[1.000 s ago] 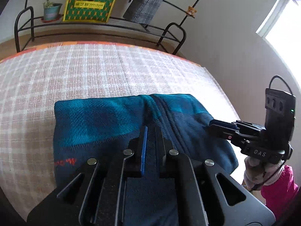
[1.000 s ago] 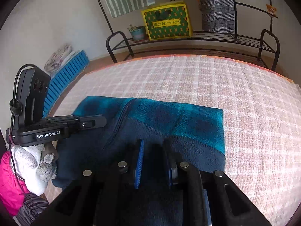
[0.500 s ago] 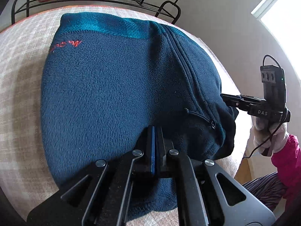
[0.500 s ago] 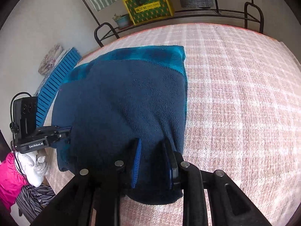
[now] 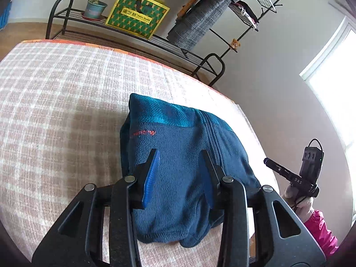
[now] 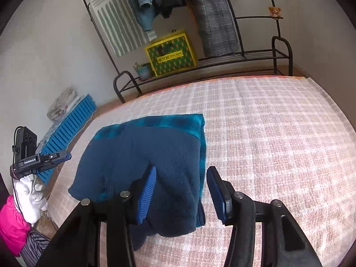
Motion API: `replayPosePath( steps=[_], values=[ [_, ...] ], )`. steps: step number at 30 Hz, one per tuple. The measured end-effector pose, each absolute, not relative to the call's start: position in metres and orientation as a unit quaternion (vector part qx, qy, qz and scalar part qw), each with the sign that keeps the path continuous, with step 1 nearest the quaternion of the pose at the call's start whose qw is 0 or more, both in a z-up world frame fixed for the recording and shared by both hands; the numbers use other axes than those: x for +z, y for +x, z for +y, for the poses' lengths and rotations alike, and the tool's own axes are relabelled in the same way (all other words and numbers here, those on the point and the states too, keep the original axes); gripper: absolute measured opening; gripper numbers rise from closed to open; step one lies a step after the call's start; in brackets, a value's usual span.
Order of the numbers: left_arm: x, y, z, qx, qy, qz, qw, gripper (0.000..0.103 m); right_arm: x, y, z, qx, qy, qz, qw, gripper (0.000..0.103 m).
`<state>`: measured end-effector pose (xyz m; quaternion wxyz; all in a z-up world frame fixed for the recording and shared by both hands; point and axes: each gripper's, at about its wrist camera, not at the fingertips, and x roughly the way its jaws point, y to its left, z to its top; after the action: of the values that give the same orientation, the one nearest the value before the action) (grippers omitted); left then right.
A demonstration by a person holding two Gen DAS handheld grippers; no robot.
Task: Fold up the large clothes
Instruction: 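Grasp the bundle's folded edge with both grippers and lift it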
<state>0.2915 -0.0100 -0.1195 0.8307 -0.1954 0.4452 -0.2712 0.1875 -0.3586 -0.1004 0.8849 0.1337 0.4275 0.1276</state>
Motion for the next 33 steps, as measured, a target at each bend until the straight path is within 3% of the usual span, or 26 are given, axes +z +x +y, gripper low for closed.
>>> replayPosePath(
  steps=[1,6,11,15,17,19,21,25,33],
  values=[
    [-0.126,0.296,-0.012,-0.265,-0.182,0.457,0.829,0.034,-0.102,0.192,-0.351,0.138,0.121,0.436,0.881,0.036],
    [-0.188,0.299,-0.019,-0.246,-0.165,0.528,0.796,0.032,-0.137,0.197,-0.325,0.153,0.056,0.498,0.852,0.035],
    [-0.19,0.286,-0.004,-0.258,-0.165,0.528,0.792,0.032,-0.159,0.176,-0.334,0.157,0.023,0.528,0.834,0.033],
    [-0.181,0.281,0.023,-0.258,-0.226,0.525,0.779,0.033,-0.151,0.166,-0.364,0.142,0.055,0.532,0.833,0.036],
    [-0.175,0.285,0.04,-0.27,-0.29,0.509,0.764,0.046,-0.139,0.162,-0.379,0.145,0.098,0.503,0.846,0.043],
    [-0.17,0.295,0.054,-0.26,-0.336,0.494,0.759,0.073,-0.13,0.161,-0.386,0.149,0.132,0.468,0.861,0.084],
    [-0.175,0.305,0.062,-0.26,-0.374,0.49,0.744,0.075,-0.13,0.167,-0.39,0.149,0.162,0.454,0.863,0.097],
    [-0.2,0.327,0.065,-0.252,-0.432,0.51,0.7,0.075,-0.149,0.19,-0.395,0.152,0.211,0.479,0.838,0.096],
    [-0.237,0.353,0.041,-0.263,-0.427,0.548,0.669,0.075,-0.184,0.226,-0.395,0.183,0.277,0.507,0.795,0.096]
  ],
)
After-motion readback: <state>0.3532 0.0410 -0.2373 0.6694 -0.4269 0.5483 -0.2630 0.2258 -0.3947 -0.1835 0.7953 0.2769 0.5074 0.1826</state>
